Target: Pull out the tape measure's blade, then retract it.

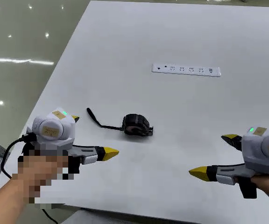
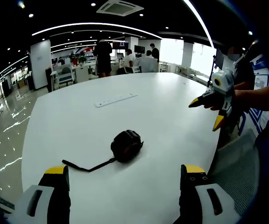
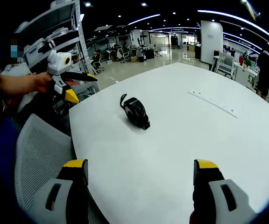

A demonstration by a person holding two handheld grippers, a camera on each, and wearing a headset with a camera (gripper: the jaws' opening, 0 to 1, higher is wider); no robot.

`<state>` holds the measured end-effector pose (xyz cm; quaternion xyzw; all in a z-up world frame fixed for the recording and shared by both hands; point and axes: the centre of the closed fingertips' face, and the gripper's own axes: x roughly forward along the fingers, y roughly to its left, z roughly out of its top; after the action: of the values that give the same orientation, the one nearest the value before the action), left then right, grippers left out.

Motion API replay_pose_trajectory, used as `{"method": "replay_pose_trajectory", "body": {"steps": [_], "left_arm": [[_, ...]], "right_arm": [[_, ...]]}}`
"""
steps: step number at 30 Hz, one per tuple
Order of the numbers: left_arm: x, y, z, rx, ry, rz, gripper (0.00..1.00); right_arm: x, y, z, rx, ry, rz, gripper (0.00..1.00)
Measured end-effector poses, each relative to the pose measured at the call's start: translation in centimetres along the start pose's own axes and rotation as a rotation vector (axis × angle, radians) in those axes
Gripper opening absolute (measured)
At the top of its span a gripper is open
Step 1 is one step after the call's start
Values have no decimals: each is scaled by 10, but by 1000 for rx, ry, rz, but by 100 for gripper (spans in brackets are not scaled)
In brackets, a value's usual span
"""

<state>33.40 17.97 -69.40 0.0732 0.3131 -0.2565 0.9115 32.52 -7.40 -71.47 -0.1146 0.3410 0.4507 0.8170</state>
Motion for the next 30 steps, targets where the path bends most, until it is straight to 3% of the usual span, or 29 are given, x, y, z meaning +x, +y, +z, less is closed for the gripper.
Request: {"method": "replay_pose_trajectory", "body": {"steps": [3, 5, 13, 30], "left_arm": [[10, -2, 4, 10, -1, -17, 95], [17, -4, 5, 47, 5, -24, 95], [37, -8, 14, 62, 7, -51, 93], [75, -17, 15, 191, 78, -107, 89]], "right_arm": [[12, 2, 5, -18, 5, 19, 89], [21, 2, 8, -31, 8, 30, 88], [50, 2, 16, -77, 31, 83, 85], [101, -6, 15, -200, 83, 163, 77]]}}
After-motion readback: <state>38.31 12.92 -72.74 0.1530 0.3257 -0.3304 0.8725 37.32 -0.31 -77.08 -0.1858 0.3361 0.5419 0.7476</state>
